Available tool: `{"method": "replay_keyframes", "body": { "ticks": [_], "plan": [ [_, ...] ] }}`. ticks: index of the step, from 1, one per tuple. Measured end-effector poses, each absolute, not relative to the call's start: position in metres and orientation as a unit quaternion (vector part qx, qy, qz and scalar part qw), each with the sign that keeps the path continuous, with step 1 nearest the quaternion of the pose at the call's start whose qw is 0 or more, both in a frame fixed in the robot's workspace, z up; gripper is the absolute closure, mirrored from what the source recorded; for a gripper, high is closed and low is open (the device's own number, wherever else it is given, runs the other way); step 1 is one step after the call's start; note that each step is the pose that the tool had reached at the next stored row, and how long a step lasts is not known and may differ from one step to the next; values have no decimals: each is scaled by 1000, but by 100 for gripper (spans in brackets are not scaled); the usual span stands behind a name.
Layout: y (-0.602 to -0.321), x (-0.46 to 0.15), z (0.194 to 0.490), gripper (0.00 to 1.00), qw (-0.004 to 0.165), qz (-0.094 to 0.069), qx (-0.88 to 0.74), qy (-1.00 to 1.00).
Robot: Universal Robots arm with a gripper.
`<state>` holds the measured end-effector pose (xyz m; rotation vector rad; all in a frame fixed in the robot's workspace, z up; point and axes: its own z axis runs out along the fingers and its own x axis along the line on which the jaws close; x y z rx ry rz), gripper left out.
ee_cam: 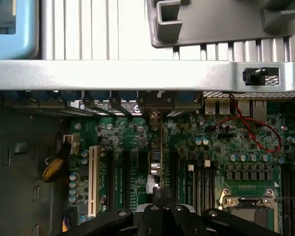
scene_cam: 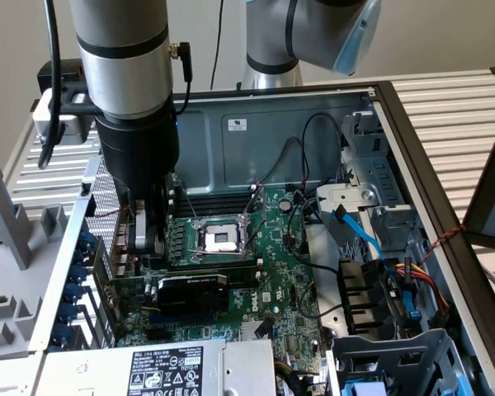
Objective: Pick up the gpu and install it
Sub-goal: 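Press down on the gpu until it lock into place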
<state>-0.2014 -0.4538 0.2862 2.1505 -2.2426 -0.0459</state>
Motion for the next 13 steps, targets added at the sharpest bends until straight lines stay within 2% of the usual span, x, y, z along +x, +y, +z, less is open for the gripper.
{"method": "replay_keyframes", "body": {
  "ticks": [13],
  "plan": [
    [-458, -202, 281, 89, 17, -14, 692, -722]
  ]
}}
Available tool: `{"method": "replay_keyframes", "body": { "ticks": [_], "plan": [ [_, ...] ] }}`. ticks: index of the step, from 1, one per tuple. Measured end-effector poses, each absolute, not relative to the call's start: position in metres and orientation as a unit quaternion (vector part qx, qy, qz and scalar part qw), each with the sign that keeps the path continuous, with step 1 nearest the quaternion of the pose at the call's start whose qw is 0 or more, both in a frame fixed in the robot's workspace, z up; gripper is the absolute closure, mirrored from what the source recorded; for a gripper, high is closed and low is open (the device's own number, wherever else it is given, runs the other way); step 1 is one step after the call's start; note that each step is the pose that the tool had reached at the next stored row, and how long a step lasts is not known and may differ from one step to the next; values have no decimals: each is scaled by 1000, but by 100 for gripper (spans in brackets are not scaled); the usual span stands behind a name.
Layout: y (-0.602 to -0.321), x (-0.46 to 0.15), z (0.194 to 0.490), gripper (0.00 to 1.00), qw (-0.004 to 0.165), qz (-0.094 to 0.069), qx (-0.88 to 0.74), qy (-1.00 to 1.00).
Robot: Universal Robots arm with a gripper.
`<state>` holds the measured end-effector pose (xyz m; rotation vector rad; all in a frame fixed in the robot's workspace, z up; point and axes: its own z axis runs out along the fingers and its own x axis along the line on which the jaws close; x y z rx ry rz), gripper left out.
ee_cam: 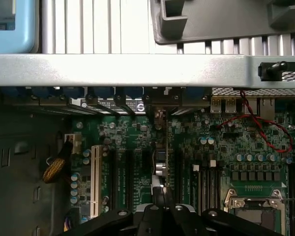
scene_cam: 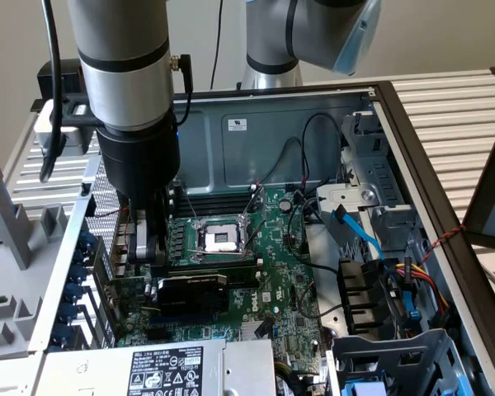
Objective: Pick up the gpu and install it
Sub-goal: 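Press down on the gpu until it lock into place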
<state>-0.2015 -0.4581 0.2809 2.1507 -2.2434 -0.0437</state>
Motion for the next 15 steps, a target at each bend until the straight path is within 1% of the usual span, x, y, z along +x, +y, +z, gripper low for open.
{"method": "replay_keyframes", "body": {
  "ticks": [15],
  "plan": [
    [-453, -201, 274, 89, 17, -14, 692, -721]
  ]
}}
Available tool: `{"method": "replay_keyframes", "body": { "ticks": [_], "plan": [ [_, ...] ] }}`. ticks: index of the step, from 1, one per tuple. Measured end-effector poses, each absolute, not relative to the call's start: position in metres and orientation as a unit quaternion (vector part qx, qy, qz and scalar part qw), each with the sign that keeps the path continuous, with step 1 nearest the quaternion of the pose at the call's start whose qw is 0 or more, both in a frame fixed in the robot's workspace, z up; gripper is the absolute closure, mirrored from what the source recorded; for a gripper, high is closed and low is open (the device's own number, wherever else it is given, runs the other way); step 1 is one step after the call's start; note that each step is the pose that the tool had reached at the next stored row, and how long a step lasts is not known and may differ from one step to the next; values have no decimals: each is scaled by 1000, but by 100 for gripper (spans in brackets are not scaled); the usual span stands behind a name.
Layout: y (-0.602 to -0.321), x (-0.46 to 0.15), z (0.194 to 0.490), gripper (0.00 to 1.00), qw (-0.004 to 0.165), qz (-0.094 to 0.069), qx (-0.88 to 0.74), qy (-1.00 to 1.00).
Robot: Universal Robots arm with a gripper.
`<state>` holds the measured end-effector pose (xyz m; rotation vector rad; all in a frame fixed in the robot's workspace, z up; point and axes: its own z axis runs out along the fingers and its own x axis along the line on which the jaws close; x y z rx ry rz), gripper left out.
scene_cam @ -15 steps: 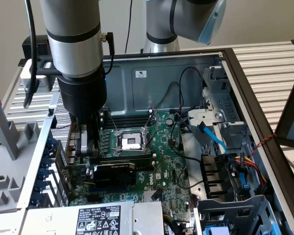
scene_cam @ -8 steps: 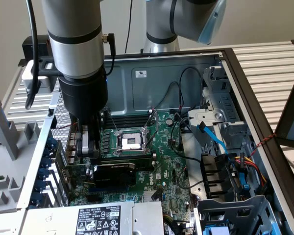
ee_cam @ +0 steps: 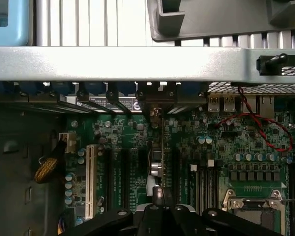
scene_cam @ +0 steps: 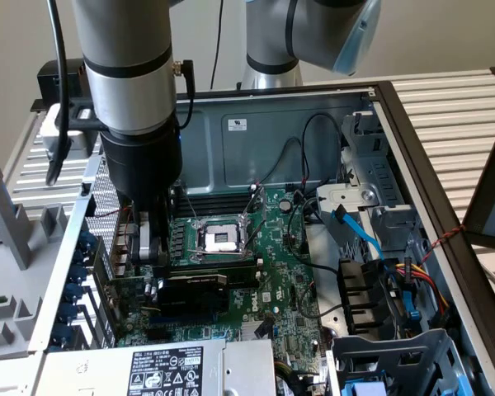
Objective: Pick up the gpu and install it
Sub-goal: 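Press down on the gpu until it lock into place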
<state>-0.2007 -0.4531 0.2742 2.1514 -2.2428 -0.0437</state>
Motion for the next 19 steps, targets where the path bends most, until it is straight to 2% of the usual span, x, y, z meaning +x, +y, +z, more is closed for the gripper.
{"method": "replay_keyframes", "body": {
  "ticks": [19],
  "plan": [
    [-453, -204, 270, 89, 17, -14, 693, -721]
  ]
}}
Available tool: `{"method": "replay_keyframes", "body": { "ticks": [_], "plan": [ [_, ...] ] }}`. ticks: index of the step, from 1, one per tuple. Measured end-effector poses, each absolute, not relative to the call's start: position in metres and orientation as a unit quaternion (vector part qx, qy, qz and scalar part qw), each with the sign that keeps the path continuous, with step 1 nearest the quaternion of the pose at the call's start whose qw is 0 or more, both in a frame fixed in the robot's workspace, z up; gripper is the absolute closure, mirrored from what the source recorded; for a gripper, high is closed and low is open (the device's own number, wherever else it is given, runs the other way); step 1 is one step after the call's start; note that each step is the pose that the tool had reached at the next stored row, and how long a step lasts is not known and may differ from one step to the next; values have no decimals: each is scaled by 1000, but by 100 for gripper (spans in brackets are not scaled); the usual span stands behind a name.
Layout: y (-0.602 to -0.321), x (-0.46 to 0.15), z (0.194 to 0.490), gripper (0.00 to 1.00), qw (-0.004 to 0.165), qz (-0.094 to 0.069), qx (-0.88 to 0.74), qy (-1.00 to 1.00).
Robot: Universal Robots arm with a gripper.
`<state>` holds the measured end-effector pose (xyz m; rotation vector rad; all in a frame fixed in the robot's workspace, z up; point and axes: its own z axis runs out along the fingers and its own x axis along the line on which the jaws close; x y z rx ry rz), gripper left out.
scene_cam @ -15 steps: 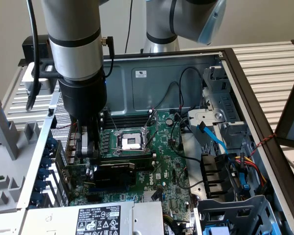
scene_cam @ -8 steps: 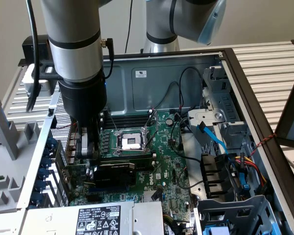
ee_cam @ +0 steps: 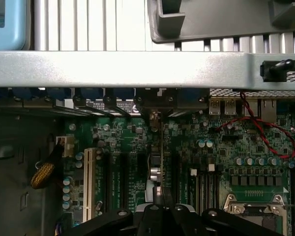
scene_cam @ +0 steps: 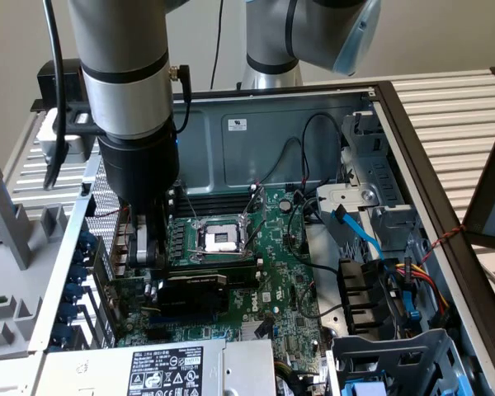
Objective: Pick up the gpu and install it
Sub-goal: 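Press down on the gpu until it lock into place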
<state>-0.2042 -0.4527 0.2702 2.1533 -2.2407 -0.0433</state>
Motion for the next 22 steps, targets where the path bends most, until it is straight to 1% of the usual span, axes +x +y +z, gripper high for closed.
{"method": "replay_keyframes", "body": {
  "ticks": [22],
  "plan": [
    [-453, -204, 268, 89, 17, -14, 693, -721]
  ]
}}
